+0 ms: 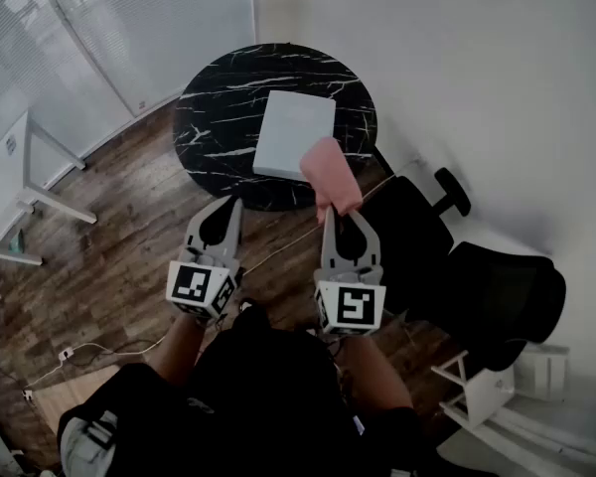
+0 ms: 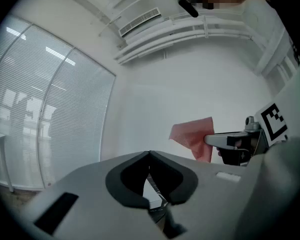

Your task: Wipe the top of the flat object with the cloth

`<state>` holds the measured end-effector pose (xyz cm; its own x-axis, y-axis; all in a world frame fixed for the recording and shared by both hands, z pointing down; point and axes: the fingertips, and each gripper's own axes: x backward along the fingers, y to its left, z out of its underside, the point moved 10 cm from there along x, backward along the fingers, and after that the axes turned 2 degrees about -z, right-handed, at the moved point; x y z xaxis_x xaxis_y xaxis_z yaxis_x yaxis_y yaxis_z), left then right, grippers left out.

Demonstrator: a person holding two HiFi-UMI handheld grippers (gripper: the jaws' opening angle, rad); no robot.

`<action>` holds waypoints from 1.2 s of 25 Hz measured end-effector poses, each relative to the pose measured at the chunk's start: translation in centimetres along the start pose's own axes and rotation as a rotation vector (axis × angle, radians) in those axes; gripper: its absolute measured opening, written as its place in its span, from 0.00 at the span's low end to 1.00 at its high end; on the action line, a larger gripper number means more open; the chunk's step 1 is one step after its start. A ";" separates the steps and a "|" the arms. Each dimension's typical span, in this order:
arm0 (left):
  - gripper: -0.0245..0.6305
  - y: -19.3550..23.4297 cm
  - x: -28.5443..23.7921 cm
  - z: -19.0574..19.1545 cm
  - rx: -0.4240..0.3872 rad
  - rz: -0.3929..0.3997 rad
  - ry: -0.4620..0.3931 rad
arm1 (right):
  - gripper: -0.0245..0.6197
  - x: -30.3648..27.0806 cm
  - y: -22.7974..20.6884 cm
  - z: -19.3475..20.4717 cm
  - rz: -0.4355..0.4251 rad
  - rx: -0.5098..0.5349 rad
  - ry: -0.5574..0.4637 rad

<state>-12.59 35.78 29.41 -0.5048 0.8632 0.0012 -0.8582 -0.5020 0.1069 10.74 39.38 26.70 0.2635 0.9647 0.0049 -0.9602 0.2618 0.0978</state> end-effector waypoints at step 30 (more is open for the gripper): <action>0.04 12.6 -13.6 2.4 0.026 -0.046 0.210 | 0.05 -19.8 -3.4 4.3 -0.138 -0.064 0.140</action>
<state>-16.35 17.84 33.12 -0.4755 0.8541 -0.2109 -0.8796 -0.4582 0.1278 9.21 19.24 30.57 0.3819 0.9131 -0.1428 -0.9209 0.3890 0.0243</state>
